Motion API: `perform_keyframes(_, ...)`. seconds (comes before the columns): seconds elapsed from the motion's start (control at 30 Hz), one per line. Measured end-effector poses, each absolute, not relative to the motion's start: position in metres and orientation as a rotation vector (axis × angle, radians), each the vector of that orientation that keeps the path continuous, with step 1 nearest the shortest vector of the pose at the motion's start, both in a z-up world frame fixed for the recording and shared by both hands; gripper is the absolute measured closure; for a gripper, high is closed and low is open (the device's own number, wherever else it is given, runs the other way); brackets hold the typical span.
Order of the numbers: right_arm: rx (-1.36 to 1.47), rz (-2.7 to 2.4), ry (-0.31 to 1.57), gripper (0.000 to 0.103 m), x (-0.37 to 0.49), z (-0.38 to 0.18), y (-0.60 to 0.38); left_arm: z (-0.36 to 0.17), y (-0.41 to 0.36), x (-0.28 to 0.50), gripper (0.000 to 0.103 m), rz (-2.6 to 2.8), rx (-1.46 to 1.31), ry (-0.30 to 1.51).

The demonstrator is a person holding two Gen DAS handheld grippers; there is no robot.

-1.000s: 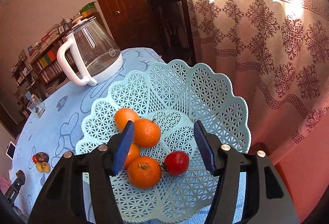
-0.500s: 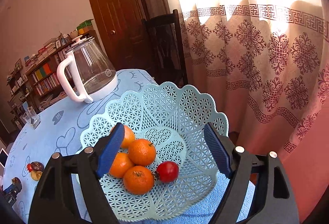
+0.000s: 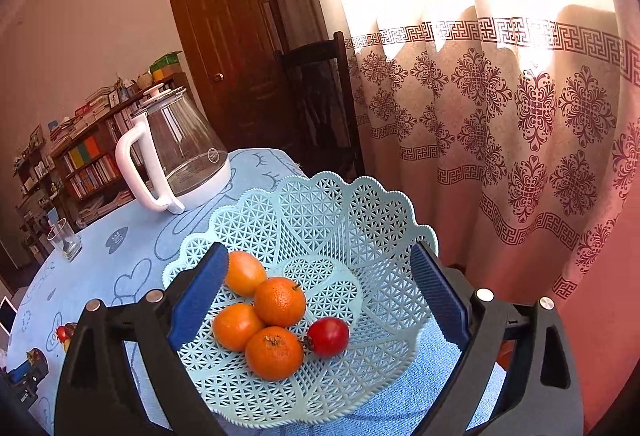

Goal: Organize fruits
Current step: 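Carry the beet-like fruit into the teal basket and open the left gripper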

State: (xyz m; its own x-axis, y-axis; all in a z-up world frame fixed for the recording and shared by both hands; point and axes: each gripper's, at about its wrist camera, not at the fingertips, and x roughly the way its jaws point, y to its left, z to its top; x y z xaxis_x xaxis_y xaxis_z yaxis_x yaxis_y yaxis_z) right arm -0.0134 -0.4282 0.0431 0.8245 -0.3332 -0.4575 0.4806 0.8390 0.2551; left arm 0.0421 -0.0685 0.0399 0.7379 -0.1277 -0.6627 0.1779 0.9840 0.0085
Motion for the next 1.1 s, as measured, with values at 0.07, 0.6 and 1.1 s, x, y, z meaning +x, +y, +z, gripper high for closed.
perform_keyframes(0.07,0.361,-0.436,0.410,0.008,-0.013,0.044,-0.425,0.042,-0.076,0.041,0.061,-0.177,0.086,0.718)
perform_keyframes(0.6,0.404,-0.474,0.329,0.008,-0.030,0.055,-0.446,0.053,-0.149,0.043,0.061,-0.286,0.202,0.703)
perform_keyframes(1.1,0.452,-0.483,0.316,0.008,-0.033,0.053,-0.449,0.070,-0.256,0.056,0.061,-0.522,0.244,0.659)
